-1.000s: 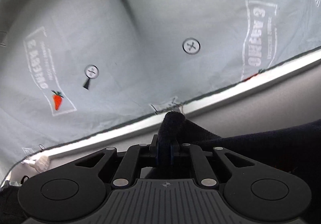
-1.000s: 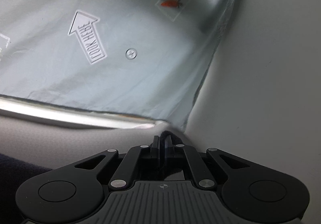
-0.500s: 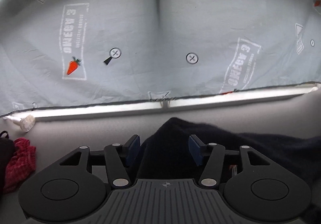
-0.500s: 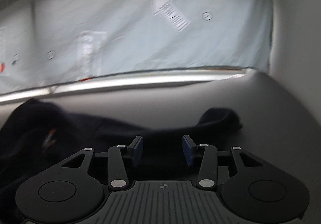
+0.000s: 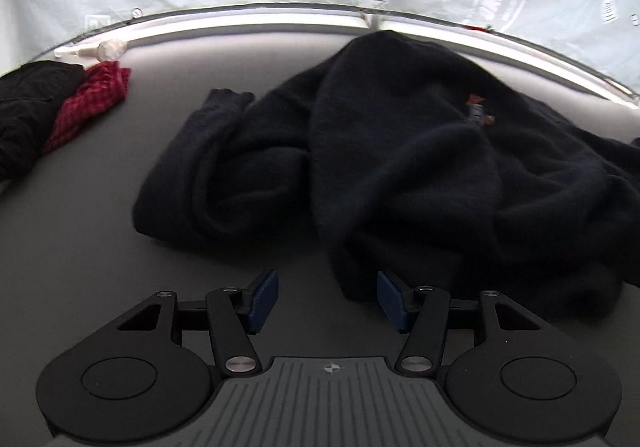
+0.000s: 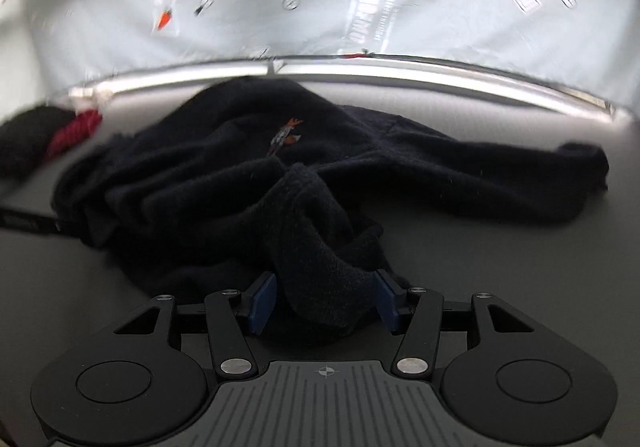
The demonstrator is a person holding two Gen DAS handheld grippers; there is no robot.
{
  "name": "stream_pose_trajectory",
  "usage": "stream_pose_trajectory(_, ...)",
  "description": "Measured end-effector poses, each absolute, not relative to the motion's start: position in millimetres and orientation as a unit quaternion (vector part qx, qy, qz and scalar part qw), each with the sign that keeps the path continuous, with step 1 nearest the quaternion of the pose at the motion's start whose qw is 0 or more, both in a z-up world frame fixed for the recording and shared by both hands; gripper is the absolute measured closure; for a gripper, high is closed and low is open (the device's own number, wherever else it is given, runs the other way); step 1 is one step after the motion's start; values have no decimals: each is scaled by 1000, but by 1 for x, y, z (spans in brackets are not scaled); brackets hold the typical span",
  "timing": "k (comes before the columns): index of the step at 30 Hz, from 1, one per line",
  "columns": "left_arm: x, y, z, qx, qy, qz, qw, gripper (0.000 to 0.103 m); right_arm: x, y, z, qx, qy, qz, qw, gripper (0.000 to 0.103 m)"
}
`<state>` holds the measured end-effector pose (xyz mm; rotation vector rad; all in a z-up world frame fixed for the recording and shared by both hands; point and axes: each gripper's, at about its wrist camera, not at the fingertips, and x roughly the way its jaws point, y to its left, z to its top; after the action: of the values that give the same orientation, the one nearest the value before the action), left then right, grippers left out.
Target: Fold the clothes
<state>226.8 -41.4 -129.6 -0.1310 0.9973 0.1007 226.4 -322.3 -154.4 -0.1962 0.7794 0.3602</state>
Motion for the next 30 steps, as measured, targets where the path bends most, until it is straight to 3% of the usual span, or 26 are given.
stream_pose_trajectory(2, 225, -47, -130, -67, 472, 36, 879, 25, 229, -315, -157, -119, 370, 176, 905, 36)
stream_pose_trajectory(4, 230, -52, -133, -72, 464, 25, 883, 25, 234, -309, -162, -141, 370, 176, 901, 40)
stream_pose_trajectory(5, 234, -53, -136, -71, 463, 20, 883, 25, 239, -306, -165, -154, 376, 174, 897, 58)
stream_pose_trajectory(8, 249, -56, -143, -70, 465, 13, 882, 26, 241, -303, -168, -158, 388, 179, 890, 89)
stream_pose_trajectory(10, 260, -56, -149, -70, 476, 19, 877, 30, 240, -304, -166, -141, 388, 176, 894, 93)
stream_pose_trajectory(14, 270, -60, -164, -46, 502, 70, 861, 66, 243, -314, -154, -64, 398, 170, 899, 94)
stream_pose_trajectory(16, 270, -69, -159, -6, 505, 105, 857, 85, 242, -333, -138, 26, 405, 189, 894, 94)
stream_pose_trajectory(17, 268, -75, -152, 18, 506, 113, 855, 89, 241, -343, -128, 75, 404, 199, 890, 94)
stream_pose_trajectory(23, 239, -65, -98, 32, 491, 121, 862, 90, 224, -384, -66, 250, 376, 225, 864, 95)
stream_pose_trajectory(30, 189, -30, -22, 16, 461, 124, 878, 90, 209, -423, -27, 364, 371, 233, 822, 95)
